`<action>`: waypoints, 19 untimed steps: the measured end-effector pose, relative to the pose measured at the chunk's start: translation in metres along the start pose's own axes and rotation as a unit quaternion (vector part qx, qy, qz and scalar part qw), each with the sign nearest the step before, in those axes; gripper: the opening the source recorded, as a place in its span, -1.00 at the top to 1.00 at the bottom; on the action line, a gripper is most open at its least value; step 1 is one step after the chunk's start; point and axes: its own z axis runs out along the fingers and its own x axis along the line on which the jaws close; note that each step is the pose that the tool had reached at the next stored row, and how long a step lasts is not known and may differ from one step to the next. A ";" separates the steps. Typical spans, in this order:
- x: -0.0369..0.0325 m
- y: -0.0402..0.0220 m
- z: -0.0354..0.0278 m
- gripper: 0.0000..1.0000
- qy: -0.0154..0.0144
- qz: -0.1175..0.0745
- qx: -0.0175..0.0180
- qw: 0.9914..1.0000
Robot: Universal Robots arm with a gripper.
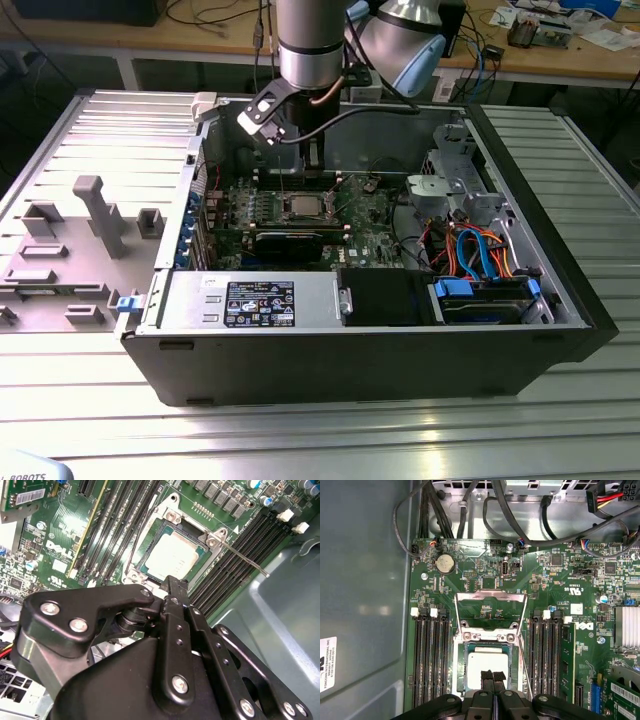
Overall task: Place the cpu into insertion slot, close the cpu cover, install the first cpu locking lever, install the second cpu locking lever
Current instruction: 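Close the cpu cover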
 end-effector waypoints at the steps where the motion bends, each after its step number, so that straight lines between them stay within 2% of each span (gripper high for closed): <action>1: 0.0000 0.0000 -0.0002 0.79 0.000 0.000 0.000 1.000; 19: 0.0001 0.0003 -0.0054 0.79 0.000 0.000 0.000 1.000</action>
